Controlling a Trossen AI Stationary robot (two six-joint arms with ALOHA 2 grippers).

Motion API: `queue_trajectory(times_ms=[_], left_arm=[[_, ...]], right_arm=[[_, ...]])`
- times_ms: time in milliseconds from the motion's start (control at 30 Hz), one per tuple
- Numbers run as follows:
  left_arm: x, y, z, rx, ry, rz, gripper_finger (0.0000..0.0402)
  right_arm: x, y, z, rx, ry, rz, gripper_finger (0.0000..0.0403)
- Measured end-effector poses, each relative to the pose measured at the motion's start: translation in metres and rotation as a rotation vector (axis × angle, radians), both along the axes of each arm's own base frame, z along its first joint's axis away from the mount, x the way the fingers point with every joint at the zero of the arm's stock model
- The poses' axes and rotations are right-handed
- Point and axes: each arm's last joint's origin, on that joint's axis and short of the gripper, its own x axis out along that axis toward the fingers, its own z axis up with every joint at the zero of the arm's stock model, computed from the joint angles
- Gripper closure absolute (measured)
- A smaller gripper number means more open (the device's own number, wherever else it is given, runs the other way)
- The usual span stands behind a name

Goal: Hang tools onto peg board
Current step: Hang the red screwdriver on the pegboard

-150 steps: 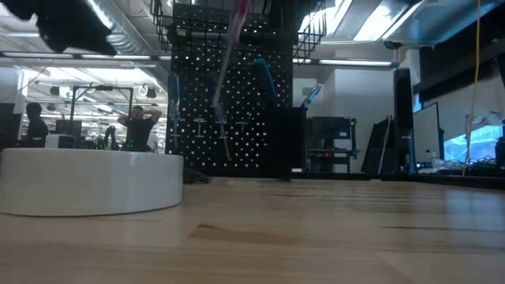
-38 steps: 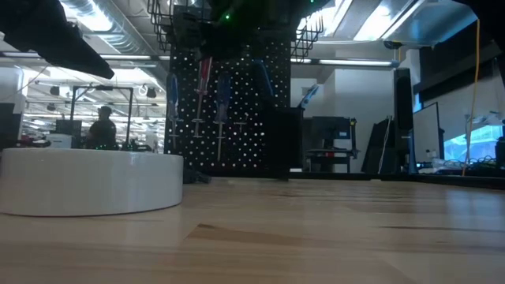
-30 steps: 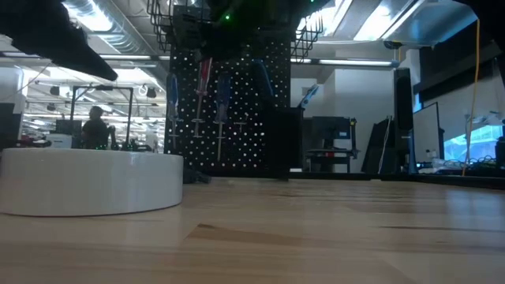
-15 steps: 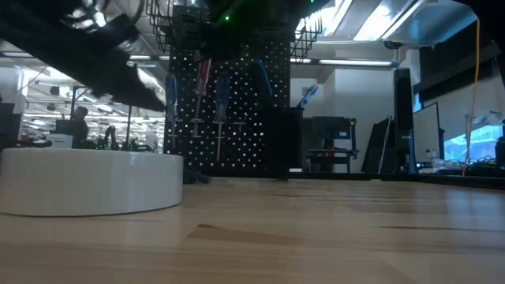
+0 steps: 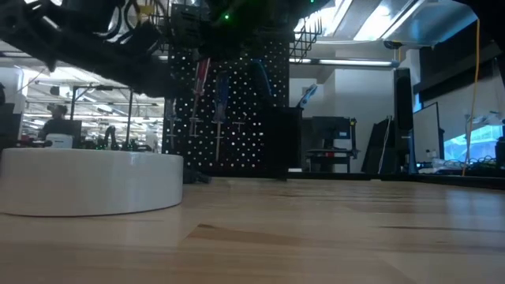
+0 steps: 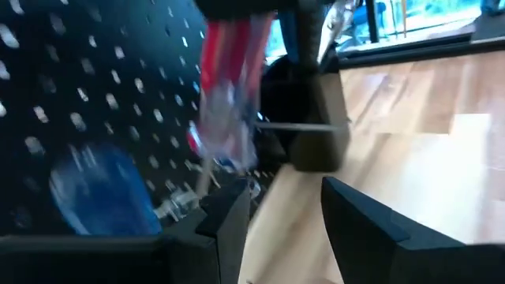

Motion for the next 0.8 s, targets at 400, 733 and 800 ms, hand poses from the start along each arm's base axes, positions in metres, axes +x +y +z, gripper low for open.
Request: queue_trajectory(times_ms=[400, 733, 800], left_arm=[[0.002, 0.019, 0.012, 0.118, 0.071, 0.072, 0.0175], [0.001, 0.039, 0.014, 0.001, -0.044, -0.050, 0.0179], [0.000, 0.043, 0.014, -0.016, -0.057, -0.058, 0.0183]], right_arm=[[0.000, 0.000, 0.000, 0.006, -0.009, -0.006, 0.0301], [0.000, 0.004, 0.000, 0.013, -0.010, 0.022, 0.0301], [0.001, 0.004, 0.000, 0.012, -0.008, 0.027, 0.0301]])
